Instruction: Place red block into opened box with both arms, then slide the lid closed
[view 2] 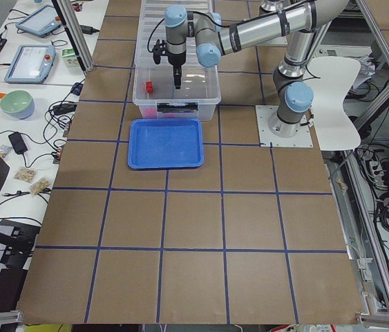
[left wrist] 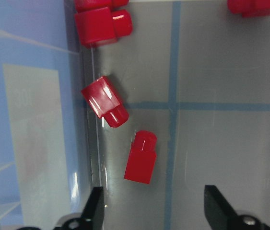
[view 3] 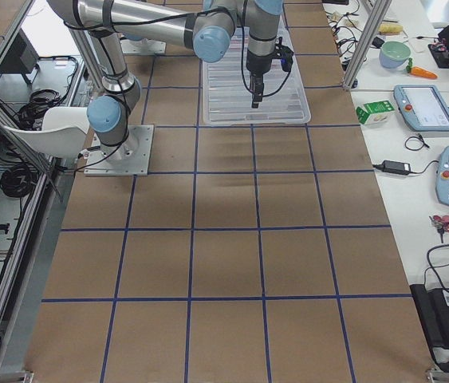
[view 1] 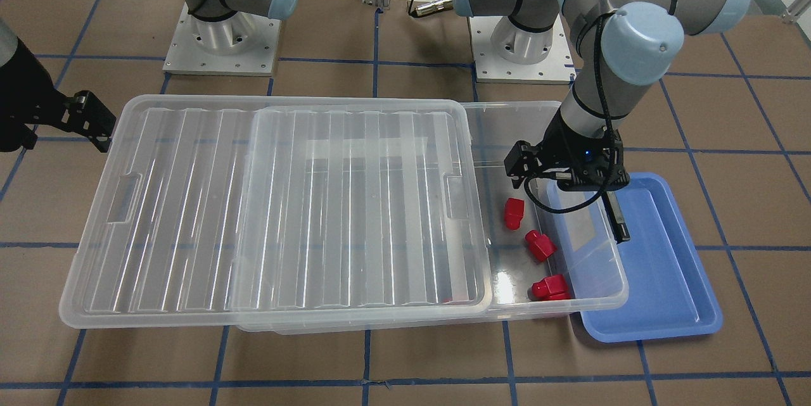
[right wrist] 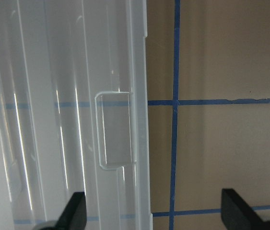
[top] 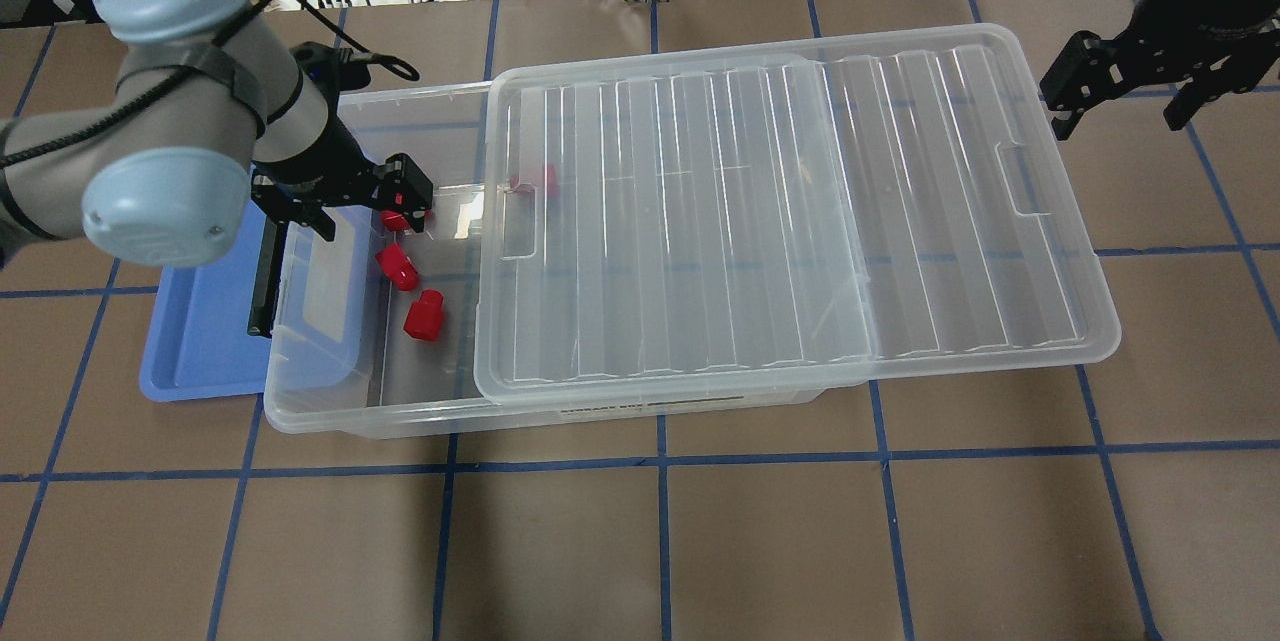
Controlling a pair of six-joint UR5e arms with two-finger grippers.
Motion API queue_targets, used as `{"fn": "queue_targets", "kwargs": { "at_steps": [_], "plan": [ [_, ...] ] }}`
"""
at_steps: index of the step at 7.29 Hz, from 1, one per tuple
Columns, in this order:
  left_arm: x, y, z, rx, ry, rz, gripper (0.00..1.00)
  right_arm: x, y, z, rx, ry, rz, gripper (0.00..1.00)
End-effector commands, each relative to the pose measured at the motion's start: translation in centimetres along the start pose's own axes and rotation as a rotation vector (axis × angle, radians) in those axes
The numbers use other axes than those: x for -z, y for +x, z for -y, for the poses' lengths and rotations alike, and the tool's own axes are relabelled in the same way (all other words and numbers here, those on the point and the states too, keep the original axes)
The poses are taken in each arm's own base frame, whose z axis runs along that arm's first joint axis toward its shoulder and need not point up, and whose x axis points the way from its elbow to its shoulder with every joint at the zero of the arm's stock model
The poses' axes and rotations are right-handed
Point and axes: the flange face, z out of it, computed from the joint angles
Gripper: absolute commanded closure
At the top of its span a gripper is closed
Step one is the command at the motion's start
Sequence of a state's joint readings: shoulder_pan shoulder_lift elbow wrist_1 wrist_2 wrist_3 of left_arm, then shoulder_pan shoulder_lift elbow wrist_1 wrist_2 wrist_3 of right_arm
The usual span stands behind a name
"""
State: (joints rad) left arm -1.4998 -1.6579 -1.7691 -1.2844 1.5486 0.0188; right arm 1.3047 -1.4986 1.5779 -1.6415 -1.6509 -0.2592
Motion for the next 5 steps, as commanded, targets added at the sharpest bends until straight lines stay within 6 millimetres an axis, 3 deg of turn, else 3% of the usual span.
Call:
{"fn": "queue_targets", "kwargs": {
  "at_steps": [1, 2, 3, 4, 5],
  "plan": [
    [9.4, 1.4, 0.0, -0.014, -0.032, 0.069, 0.00, -2.0, 2.8, 1.0, -0.014, -0.030, 0.010, 0.00],
    [12.2, 2.5, -0.7, -0.033, 0.020, 0.075, 0.00, -2.5, 4.9, 1.0, 0.006, -0.035, 0.019, 0.00],
    [14.6, 2.9, -1.8, -0.041, 0.068, 0.063, 0.00, -3.6, 5.5, 1.5, 0.031, -0.051, 0.031, 0.00],
    [15.8, 3.1, -2.6, -0.040, 0.092, 0.043, 0.00, -4.6, 5.9, 2.3, 0.035, -0.047, 0.021, 0.00],
    [15.3, 2.5, -2.5, -0.031, 0.083, 0.045, 0.00, -6.2, 6.2, 3.0, 0.030, -0.074, 0.027, 0.00]
  ]
}}
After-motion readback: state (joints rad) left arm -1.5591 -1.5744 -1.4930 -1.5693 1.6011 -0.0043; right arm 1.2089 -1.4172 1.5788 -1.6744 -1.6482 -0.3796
